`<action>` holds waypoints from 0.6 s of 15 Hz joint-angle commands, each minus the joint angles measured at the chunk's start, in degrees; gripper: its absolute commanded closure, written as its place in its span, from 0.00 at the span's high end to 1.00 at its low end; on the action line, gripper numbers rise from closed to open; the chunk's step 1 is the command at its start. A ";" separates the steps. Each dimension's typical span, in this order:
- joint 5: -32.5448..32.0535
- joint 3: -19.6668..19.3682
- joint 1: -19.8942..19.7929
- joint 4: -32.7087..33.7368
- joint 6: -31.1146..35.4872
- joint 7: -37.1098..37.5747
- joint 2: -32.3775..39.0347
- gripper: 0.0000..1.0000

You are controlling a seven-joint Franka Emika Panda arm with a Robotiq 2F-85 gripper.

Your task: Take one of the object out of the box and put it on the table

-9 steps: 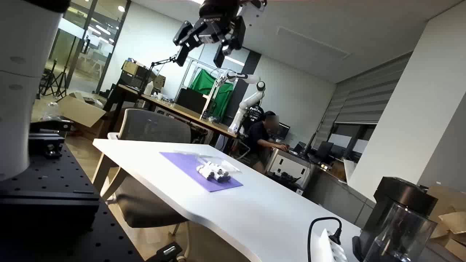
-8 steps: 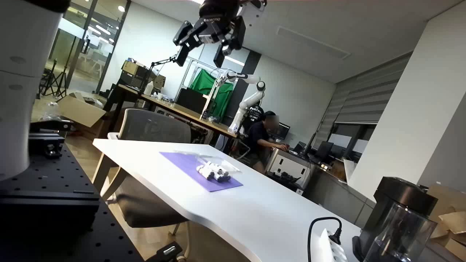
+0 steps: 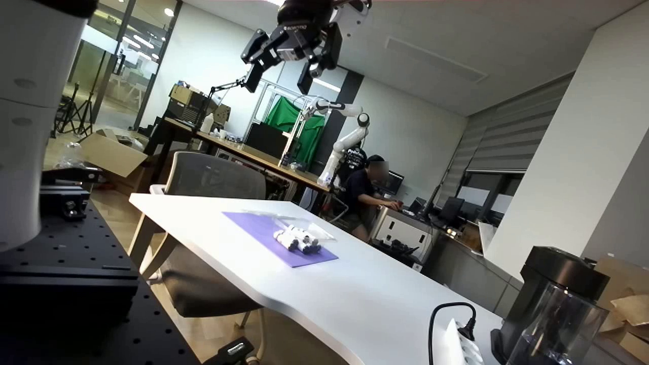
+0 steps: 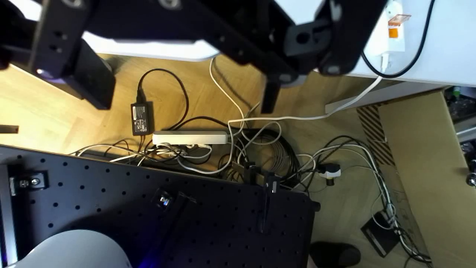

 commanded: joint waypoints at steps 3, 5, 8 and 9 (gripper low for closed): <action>-3.50 -2.60 1.43 0.77 6.34 -0.99 1.41 1.00; -8.00 -4.08 1.00 2.76 15.62 -4.01 5.93 1.00; -14.67 -6.30 0.35 7.98 27.91 -10.53 16.15 1.00; -15.64 -6.88 0.59 9.72 30.02 -13.47 18.97 1.00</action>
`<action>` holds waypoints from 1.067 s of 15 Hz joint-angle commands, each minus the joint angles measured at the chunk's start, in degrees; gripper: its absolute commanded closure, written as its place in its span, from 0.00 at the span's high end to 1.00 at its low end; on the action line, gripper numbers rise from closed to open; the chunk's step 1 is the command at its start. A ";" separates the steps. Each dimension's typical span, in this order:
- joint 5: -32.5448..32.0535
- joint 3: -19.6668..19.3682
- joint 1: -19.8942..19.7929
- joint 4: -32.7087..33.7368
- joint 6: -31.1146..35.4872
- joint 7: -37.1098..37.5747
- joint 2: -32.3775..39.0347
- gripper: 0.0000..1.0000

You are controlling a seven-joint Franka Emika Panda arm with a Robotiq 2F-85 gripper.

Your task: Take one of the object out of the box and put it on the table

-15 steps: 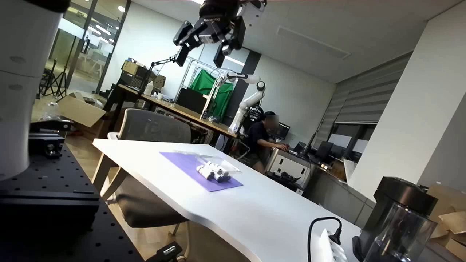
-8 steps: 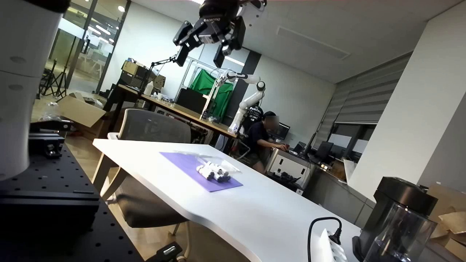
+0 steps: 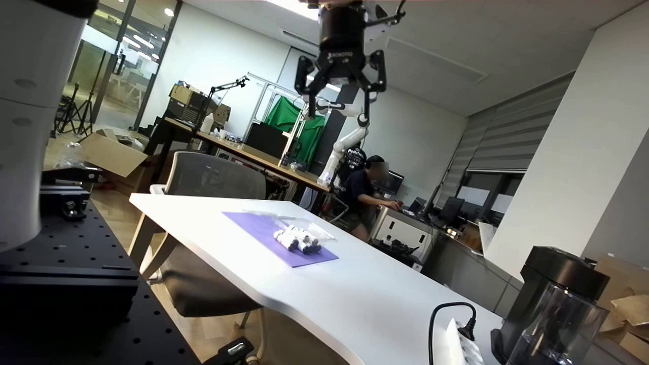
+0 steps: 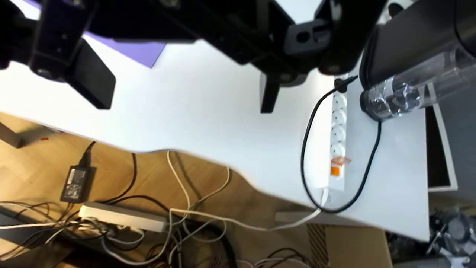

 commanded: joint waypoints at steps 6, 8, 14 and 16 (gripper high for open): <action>0.86 -2.37 4.08 23.55 9.45 -25.15 32.19 1.00; 1.93 -0.28 5.04 29.51 8.50 -29.65 38.68 1.00; 2.45 5.14 6.46 36.54 8.64 -34.55 47.52 1.00; 2.41 5.97 7.22 39.49 7.92 -34.97 50.70 1.00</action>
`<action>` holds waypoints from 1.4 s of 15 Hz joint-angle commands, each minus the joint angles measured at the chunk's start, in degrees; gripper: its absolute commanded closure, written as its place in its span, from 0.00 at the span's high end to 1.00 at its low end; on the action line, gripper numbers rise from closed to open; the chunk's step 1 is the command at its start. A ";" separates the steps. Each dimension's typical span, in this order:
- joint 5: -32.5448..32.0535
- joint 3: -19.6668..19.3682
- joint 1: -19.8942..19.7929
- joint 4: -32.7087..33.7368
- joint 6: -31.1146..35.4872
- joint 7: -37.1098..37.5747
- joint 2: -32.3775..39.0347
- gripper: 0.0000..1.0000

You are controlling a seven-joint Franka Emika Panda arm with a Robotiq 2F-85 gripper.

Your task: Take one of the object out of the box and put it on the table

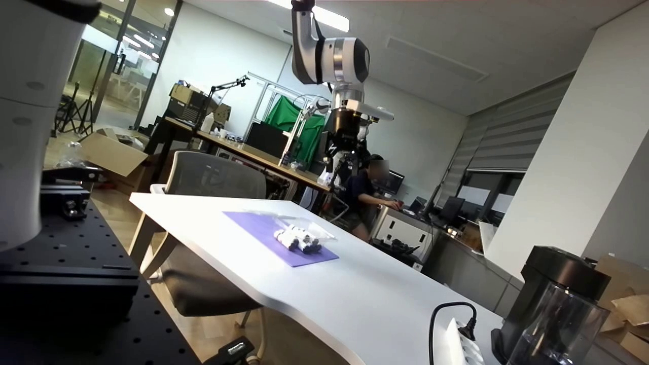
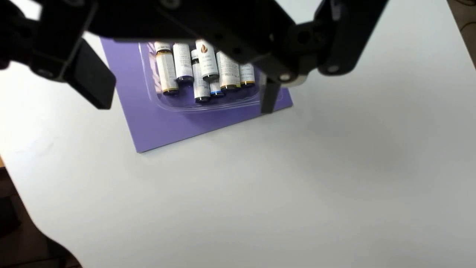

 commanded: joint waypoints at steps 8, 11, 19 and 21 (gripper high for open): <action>-0.27 0.58 -1.17 1.00 1.34 -2.42 1.09 1.00; -2.11 0.99 -0.94 3.30 4.72 -4.62 5.40 1.00; 0.10 3.31 -0.50 6.65 11.43 -13.21 17.28 1.00; -0.20 3.29 0.00 7.05 11.42 -13.12 18.88 1.00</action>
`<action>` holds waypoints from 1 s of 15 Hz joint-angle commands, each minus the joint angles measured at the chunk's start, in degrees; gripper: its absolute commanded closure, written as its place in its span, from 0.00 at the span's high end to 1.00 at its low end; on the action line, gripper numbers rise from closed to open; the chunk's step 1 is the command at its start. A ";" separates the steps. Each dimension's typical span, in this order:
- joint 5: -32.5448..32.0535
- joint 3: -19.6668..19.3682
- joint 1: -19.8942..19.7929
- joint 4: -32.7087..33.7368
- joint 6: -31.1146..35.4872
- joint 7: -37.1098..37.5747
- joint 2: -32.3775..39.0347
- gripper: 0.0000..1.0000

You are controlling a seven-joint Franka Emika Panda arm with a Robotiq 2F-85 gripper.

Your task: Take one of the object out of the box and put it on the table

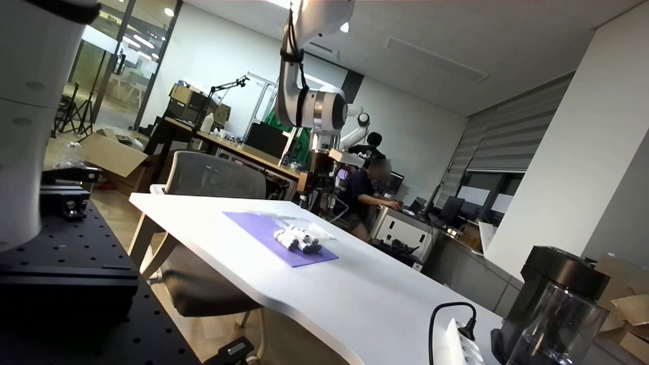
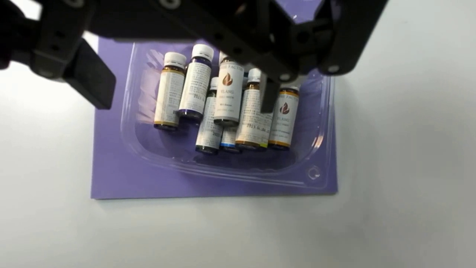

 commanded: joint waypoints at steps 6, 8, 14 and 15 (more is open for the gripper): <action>0.15 0.31 0.31 2.42 2.94 -1.42 5.23 1.00; 0.19 0.07 0.28 2.65 4.10 -1.03 6.32 1.00; 1.39 0.56 -0.26 3.00 6.50 -1.66 8.77 1.00; 1.45 0.59 -0.26 3.19 6.97 -1.63 9.21 1.00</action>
